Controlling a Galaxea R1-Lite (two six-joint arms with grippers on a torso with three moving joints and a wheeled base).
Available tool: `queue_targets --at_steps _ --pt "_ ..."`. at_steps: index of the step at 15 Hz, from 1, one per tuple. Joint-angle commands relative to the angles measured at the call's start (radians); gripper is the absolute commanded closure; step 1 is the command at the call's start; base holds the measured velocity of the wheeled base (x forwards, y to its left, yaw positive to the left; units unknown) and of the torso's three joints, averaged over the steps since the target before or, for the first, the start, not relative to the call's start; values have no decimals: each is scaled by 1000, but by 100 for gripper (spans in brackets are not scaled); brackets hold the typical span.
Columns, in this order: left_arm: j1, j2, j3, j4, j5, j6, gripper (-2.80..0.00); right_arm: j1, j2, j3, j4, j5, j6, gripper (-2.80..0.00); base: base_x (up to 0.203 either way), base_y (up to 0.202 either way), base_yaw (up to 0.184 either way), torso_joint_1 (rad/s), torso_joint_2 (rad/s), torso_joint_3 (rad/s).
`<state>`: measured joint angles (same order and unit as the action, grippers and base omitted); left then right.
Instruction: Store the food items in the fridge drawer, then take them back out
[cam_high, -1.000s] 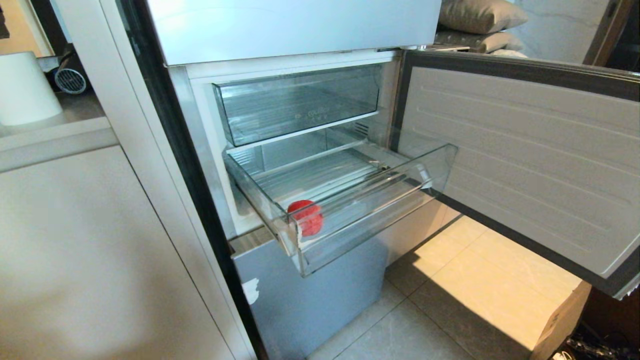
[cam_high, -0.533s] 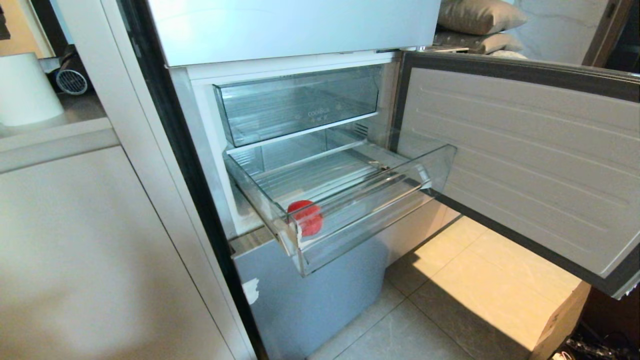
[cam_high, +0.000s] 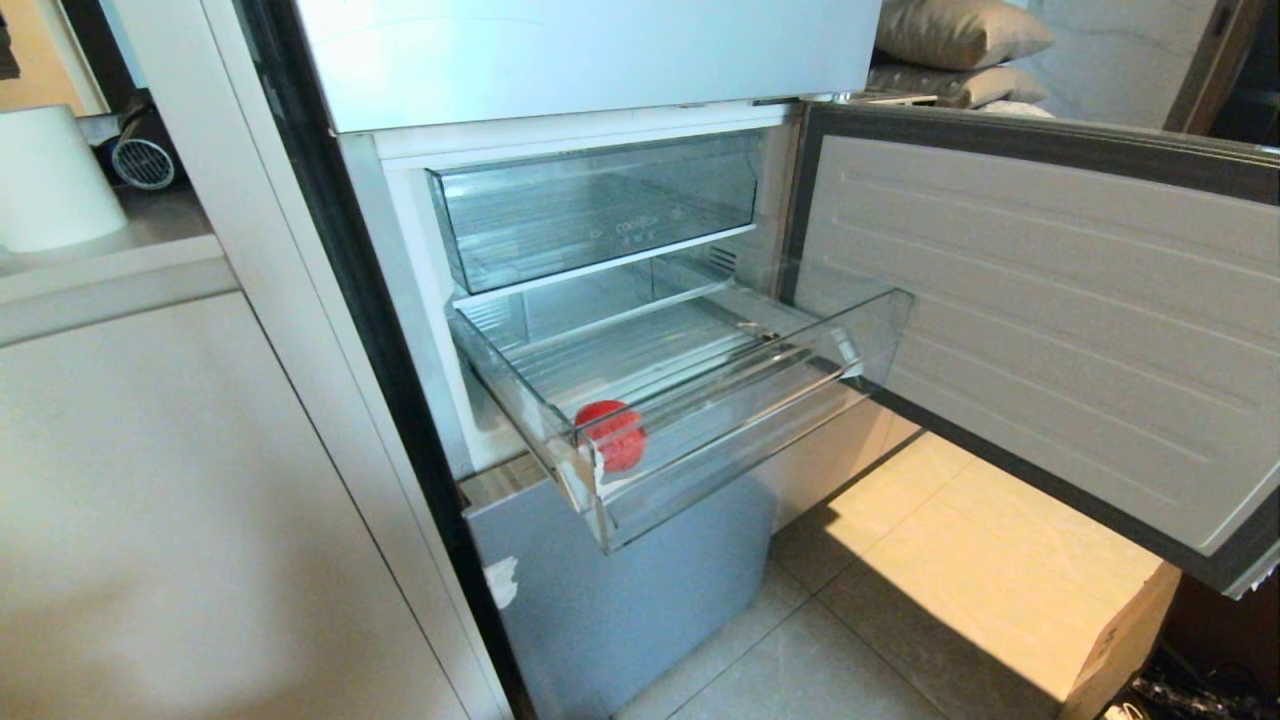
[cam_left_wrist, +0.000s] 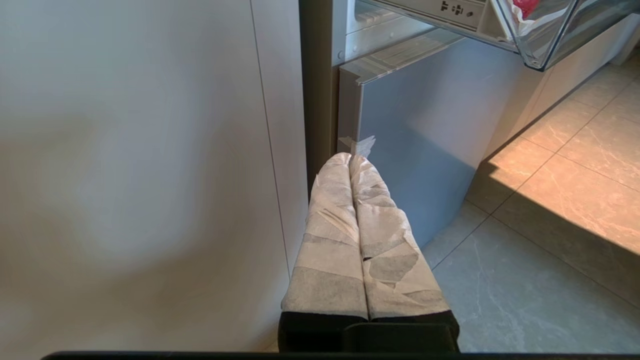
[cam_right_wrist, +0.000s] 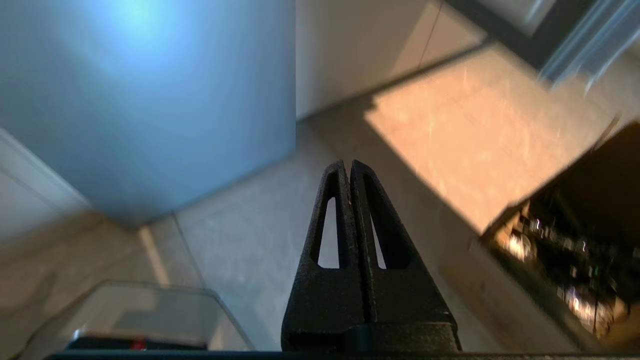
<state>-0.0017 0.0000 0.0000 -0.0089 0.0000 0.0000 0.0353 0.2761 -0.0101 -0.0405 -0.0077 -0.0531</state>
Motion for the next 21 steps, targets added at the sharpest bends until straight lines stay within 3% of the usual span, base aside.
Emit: queue_targets --at_steps 1,3,7,16,21 --pt "0 0 2 0 0 0 0 -77 -30 10 39 -1 3 0 0 0 0 0 0 0" --pt "0 0 2 0 0 0 0 -60 -102 10 44 -2 -1 0 0 0 0 0 0 0" --pt "0 0 2 0 0 0 0 -34 -279 10 47 39 -87 0 0 0 0 0 0 0" --pt "0 -1 2 0 0 0 0 -34 -276 10 48 15 -13 0 0 0 0 0 0 0" --pt "0 0 2 0 0 0 0 -34 -276 10 48 15 -13 0 -1 -4 145 0 1 2"
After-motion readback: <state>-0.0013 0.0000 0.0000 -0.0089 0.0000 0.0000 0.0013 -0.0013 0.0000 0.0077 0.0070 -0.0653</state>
